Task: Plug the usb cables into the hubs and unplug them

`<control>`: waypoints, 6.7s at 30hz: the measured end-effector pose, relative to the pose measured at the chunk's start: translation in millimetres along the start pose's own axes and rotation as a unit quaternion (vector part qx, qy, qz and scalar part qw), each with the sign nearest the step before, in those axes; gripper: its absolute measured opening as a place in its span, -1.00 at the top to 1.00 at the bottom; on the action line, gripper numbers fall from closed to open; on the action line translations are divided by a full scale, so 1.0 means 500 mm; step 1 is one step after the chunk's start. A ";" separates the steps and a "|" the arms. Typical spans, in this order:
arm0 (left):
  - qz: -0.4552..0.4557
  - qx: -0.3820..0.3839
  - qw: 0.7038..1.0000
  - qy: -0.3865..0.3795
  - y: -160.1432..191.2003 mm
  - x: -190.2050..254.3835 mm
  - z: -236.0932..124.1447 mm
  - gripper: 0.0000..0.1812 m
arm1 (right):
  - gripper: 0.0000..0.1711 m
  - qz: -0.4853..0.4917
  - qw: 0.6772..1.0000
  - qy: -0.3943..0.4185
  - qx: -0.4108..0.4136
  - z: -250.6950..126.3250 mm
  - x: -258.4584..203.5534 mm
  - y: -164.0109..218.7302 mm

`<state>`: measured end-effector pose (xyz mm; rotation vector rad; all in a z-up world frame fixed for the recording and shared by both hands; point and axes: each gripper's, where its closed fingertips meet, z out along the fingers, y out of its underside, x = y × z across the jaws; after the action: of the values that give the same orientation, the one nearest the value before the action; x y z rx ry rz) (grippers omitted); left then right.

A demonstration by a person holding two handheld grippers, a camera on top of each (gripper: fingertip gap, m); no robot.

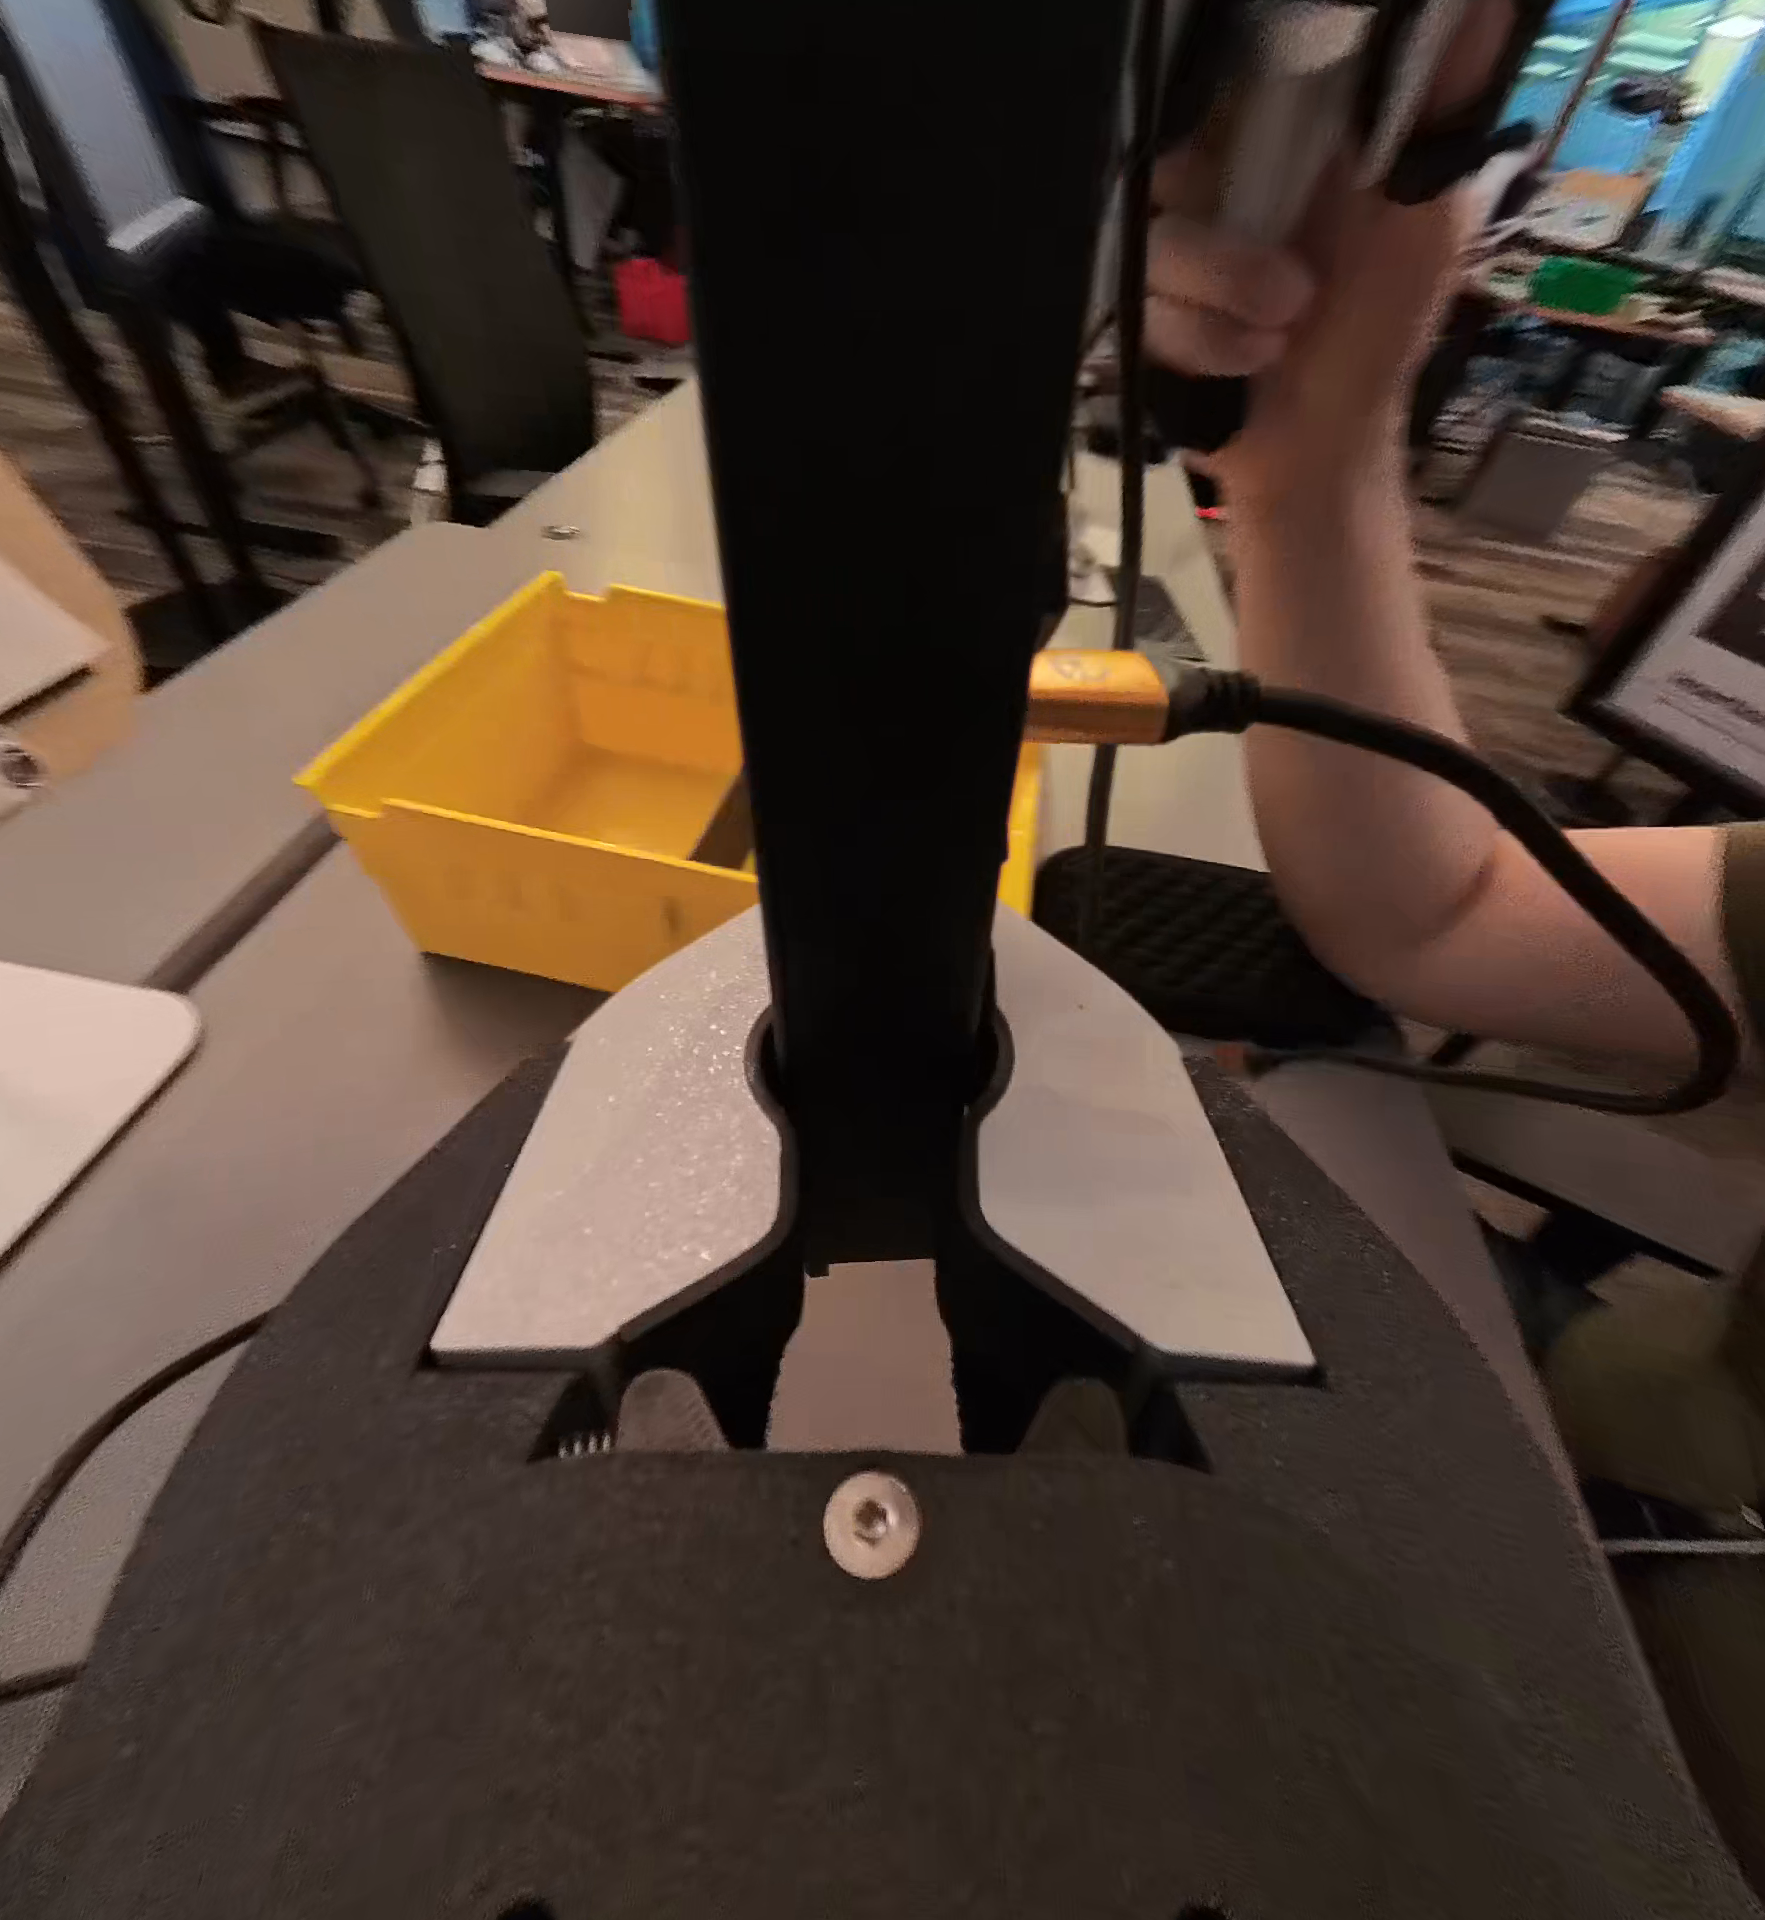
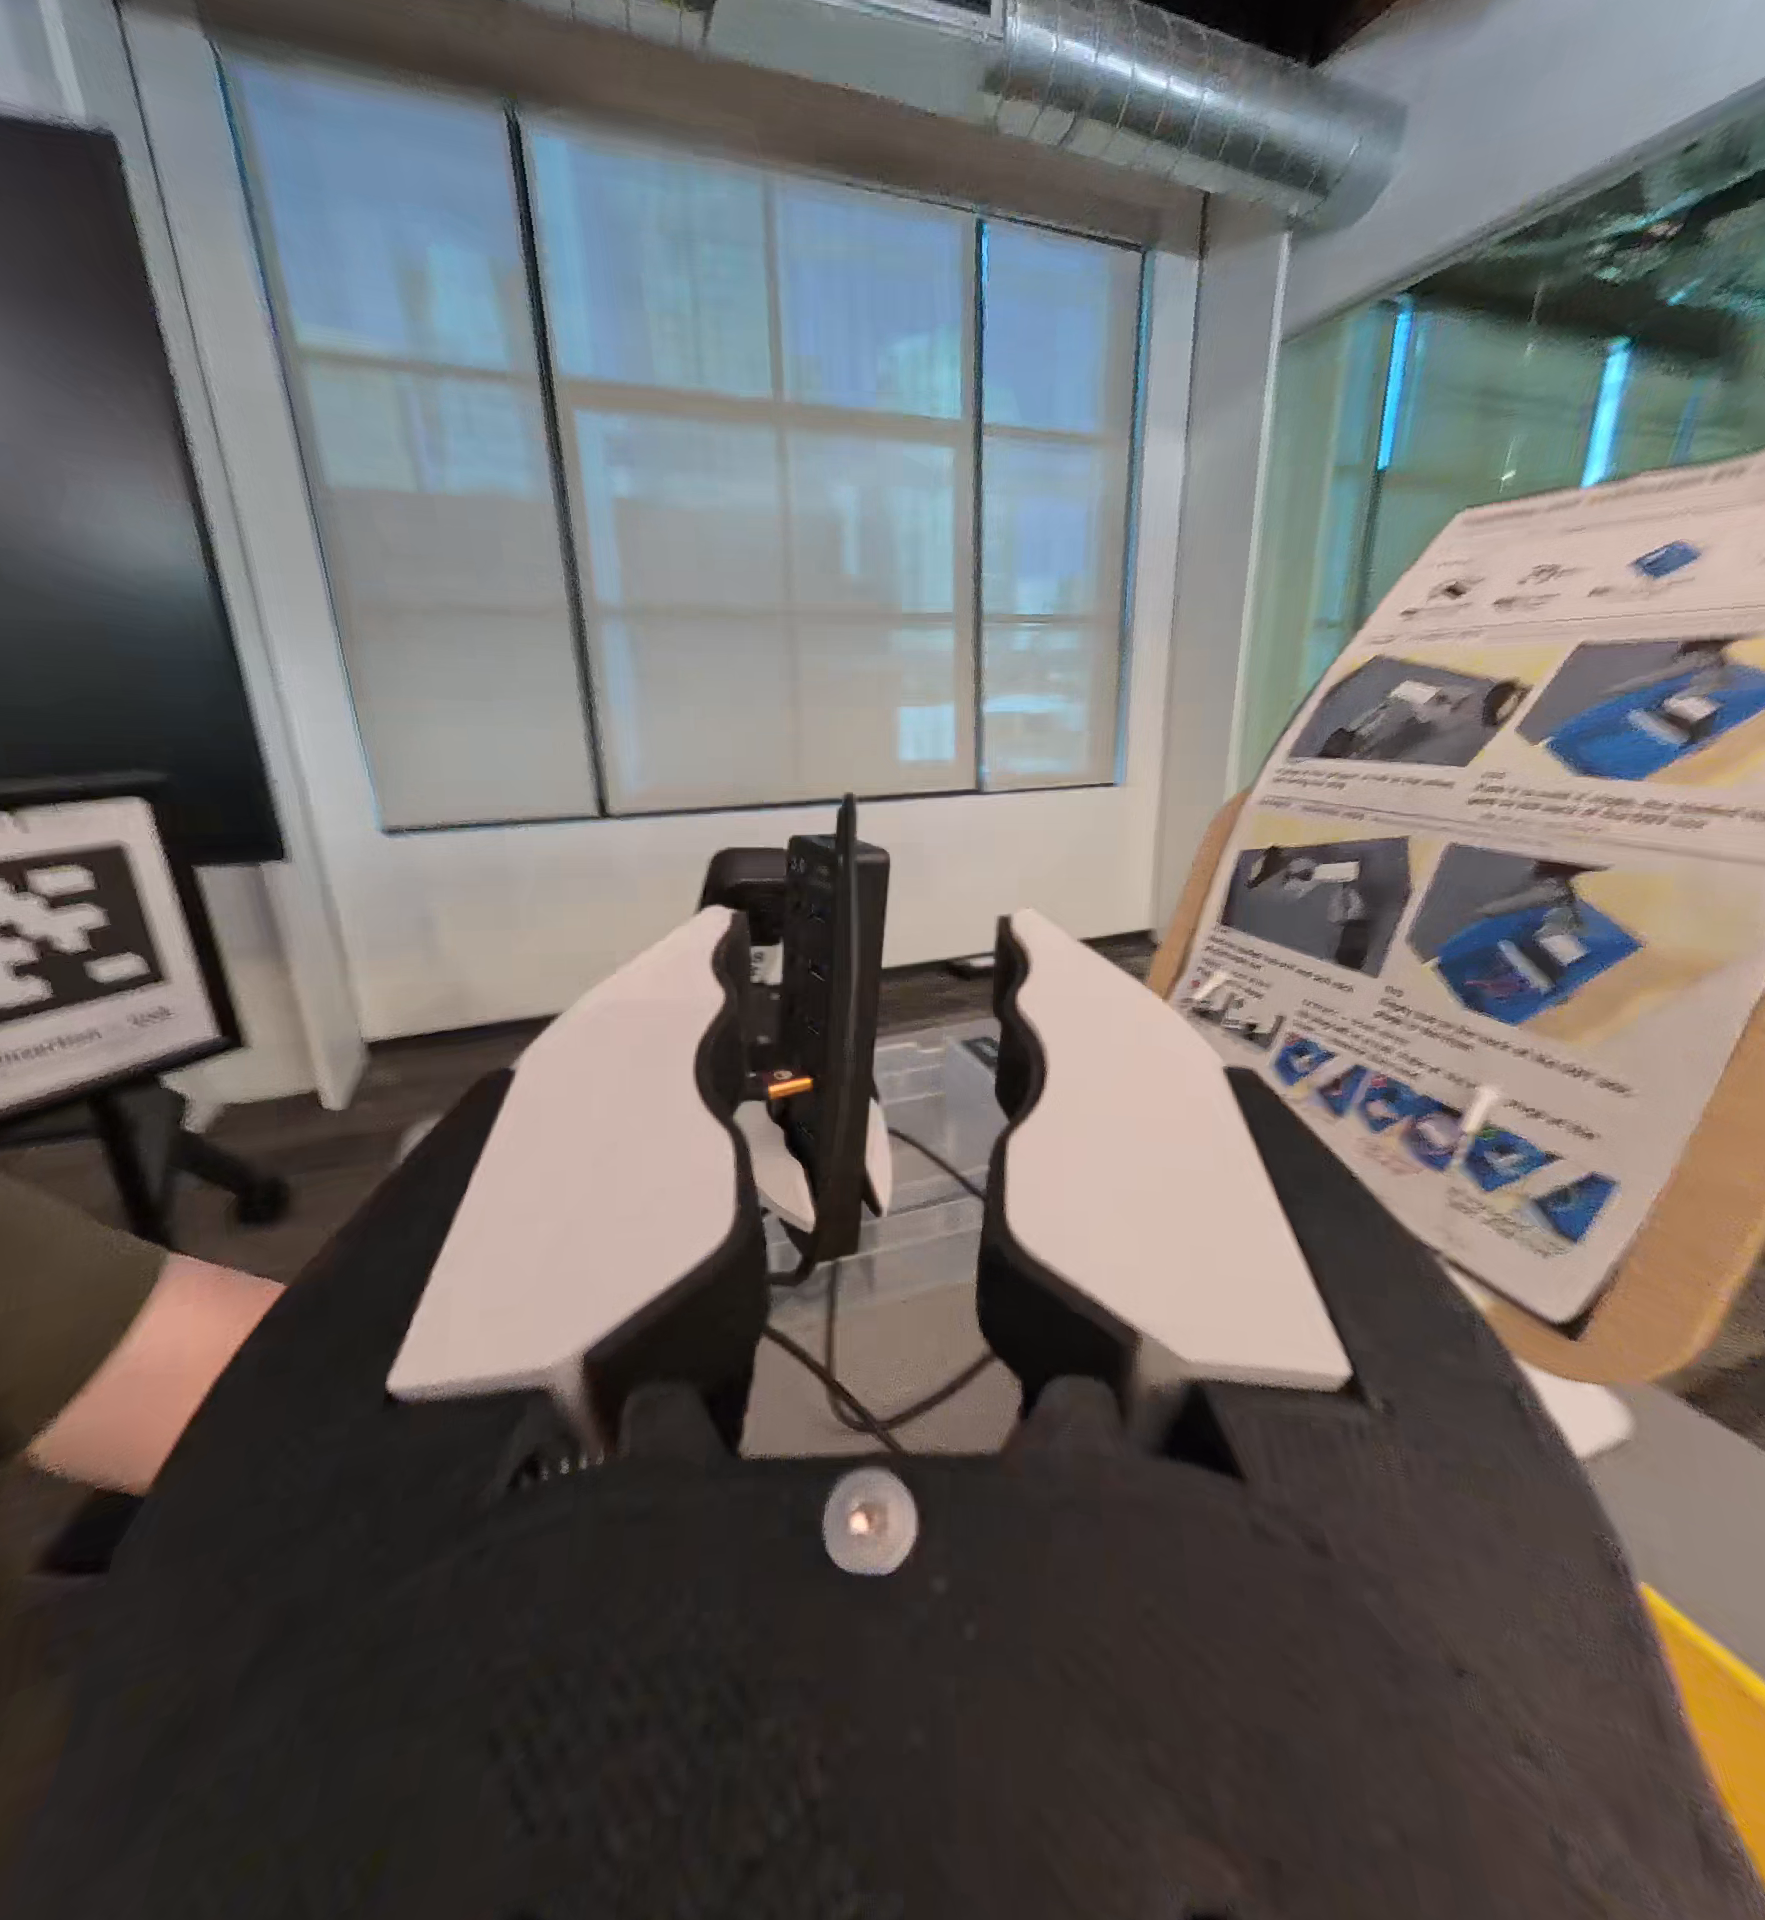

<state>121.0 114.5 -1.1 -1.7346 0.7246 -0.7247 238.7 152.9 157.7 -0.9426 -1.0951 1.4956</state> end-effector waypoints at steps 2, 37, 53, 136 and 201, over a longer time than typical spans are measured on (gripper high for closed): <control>-0.009 -0.002 0.999 0.050 0.002 0.028 0.005 0.71 | 0.41 0.044 0.998 -0.043 -0.004 0.011 0.003 0.021; -0.016 -0.039 0.998 0.041 0.023 0.031 0.020 0.44 | 0.68 0.026 0.965 -0.062 -0.252 0.159 -0.045 0.262; 0.021 -0.287 0.908 -0.305 0.128 -0.107 -0.144 0.48 | 0.69 0.028 0.988 0.036 -0.147 -0.004 0.025 0.075; 0.069 -0.109 0.964 -0.232 -0.060 -0.094 0.022 0.55 | 0.68 -0.216 0.826 0.253 -0.456 0.024 0.503 0.036; 0.082 -0.181 0.954 -0.227 -0.013 -0.100 0.085 0.57 | 0.67 0.055 0.666 0.069 -0.741 -0.177 0.446 0.508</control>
<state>123.0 179.7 -11.0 -2.0440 0.6937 -0.0650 212.2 368.1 -116.5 -2.1482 -2.1549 0.2356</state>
